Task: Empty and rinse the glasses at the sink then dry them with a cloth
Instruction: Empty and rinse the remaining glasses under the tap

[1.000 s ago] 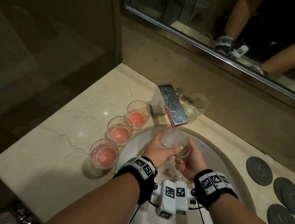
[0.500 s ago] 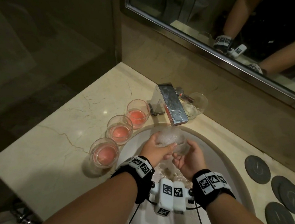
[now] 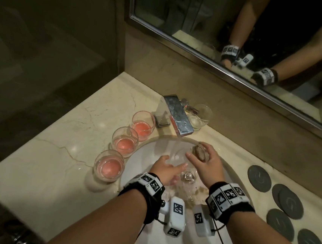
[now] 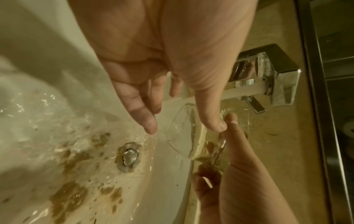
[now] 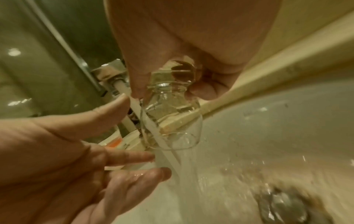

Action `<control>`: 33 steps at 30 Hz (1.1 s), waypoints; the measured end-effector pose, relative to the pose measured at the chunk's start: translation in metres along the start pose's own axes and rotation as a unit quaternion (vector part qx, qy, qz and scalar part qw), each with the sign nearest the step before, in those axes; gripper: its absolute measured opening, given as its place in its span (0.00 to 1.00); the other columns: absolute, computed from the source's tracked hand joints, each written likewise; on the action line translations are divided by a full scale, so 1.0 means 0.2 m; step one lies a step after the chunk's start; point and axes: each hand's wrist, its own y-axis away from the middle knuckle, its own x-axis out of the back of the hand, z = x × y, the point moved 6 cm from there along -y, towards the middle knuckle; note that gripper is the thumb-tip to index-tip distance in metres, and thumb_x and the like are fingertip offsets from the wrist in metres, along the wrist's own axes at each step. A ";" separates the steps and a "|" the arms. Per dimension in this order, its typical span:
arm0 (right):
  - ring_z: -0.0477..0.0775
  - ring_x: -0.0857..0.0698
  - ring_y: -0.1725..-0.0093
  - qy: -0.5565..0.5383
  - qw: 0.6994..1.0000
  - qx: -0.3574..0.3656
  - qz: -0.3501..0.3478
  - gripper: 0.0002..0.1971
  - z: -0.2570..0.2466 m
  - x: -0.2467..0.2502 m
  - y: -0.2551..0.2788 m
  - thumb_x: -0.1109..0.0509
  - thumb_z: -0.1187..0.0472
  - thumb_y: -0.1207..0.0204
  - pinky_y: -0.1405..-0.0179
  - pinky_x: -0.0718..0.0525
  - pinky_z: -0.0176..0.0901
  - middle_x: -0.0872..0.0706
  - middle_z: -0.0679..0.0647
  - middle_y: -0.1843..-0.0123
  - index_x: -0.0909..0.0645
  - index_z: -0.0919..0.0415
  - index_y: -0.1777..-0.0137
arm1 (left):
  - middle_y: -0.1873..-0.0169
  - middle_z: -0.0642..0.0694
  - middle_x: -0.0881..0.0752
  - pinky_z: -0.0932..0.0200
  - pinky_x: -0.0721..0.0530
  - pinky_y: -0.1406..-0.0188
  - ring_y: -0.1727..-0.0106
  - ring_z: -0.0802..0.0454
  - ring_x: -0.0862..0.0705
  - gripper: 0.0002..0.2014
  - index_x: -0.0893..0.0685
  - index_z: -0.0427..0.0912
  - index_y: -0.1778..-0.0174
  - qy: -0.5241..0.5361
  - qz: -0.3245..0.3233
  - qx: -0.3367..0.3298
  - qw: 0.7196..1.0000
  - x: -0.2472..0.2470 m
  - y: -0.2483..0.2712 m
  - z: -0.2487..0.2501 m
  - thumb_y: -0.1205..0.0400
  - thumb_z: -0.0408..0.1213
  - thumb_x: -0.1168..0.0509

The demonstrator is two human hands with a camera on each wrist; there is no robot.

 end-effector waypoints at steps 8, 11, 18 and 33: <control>0.48 0.20 0.44 0.230 0.963 0.144 0.005 0.32 -0.29 0.09 0.12 0.19 0.48 0.33 0.48 0.25 0.36 0.23 0.51 0.36 0.24 0.55 0.31 | 0.50 0.42 0.13 0.54 0.12 0.52 0.57 0.48 0.13 0.33 0.28 0.40 0.26 0.031 -0.033 0.023 0.999 -0.05 0.14 -0.01 0.23 0.51 0.26; 0.48 0.20 0.44 0.227 0.963 0.148 0.012 0.29 -0.34 0.11 0.18 0.19 0.49 0.34 0.48 0.24 0.38 0.22 0.51 0.40 0.25 0.55 0.36 | 0.48 0.38 0.12 0.53 0.12 0.52 0.59 0.47 0.13 0.24 0.19 0.39 0.43 0.039 -0.046 0.022 0.998 -0.05 0.20 0.00 0.20 0.58 0.34; 0.47 0.13 0.50 0.011 0.999 0.036 -0.014 0.25 -0.33 0.07 0.44 0.18 0.59 0.34 0.53 0.12 0.42 0.17 0.50 0.45 0.32 0.45 0.48 | 0.53 0.41 0.13 0.55 0.15 0.57 0.54 0.46 0.13 0.28 0.16 0.38 0.46 0.132 -0.147 0.007 0.980 -0.06 0.34 0.05 0.27 0.60 0.29; 0.39 0.17 0.47 0.035 0.999 0.004 -0.021 0.48 -0.21 0.02 0.60 0.15 0.58 0.41 0.47 0.15 0.38 0.18 0.43 0.45 0.38 0.46 0.23 | 0.35 0.52 0.19 0.57 0.14 0.40 0.39 0.55 0.16 0.34 0.26 0.49 0.26 -0.149 -0.126 -0.124 0.973 0.02 0.47 0.11 0.28 0.41 0.22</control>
